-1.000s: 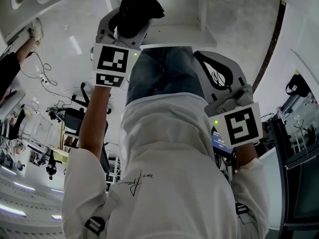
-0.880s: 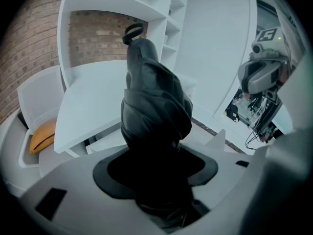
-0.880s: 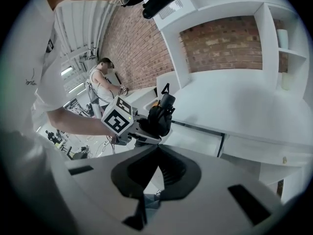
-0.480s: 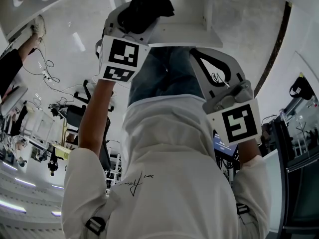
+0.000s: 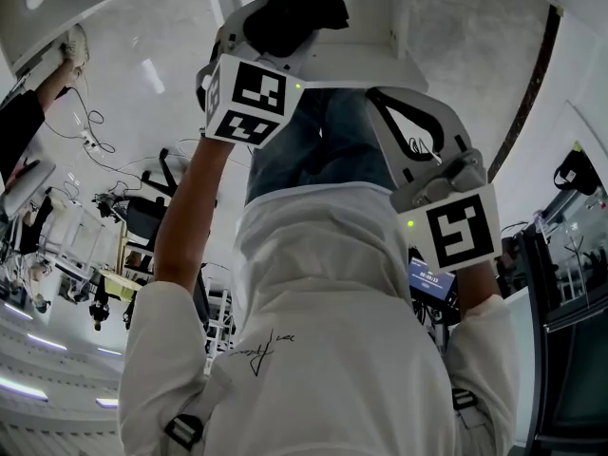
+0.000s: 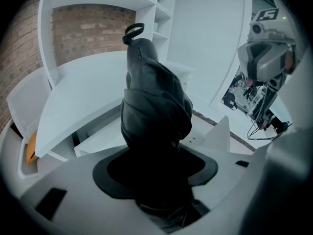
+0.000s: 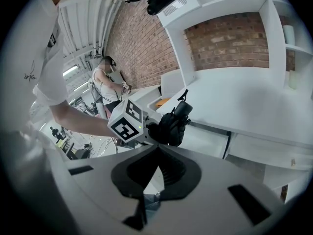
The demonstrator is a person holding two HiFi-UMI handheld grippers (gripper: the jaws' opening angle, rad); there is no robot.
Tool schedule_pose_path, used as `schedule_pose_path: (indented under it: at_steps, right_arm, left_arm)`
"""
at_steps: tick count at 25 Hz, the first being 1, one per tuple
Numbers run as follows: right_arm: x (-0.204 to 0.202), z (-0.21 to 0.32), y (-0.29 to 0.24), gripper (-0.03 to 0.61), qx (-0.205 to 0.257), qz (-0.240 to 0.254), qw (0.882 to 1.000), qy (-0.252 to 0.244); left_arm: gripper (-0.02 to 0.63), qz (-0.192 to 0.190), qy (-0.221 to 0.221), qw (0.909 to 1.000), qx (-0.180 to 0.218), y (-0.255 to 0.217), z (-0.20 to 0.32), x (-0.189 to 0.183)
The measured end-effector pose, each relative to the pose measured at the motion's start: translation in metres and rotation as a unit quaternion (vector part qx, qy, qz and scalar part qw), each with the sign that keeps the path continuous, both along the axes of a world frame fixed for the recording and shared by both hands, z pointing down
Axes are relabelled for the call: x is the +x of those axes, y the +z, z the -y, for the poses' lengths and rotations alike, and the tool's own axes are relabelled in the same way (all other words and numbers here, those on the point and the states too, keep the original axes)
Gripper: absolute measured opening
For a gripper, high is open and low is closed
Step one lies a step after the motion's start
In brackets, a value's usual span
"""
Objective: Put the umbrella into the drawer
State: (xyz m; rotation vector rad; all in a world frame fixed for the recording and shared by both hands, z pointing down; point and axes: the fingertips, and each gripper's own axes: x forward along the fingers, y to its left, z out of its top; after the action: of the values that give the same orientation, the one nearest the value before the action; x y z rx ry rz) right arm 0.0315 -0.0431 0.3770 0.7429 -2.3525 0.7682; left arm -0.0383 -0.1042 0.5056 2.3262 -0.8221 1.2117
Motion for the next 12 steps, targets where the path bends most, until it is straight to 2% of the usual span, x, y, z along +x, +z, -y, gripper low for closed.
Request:
schedule_pose_path:
  at_steps: [12]
  right_arm:
    - [0.007,-0.003,0.009,0.025,-0.003,0.002,1.000,-0.007]
  left_arm:
    - [0.256,0.022,0.003,0.9996,-0.014,0.021,-0.002,-0.003]
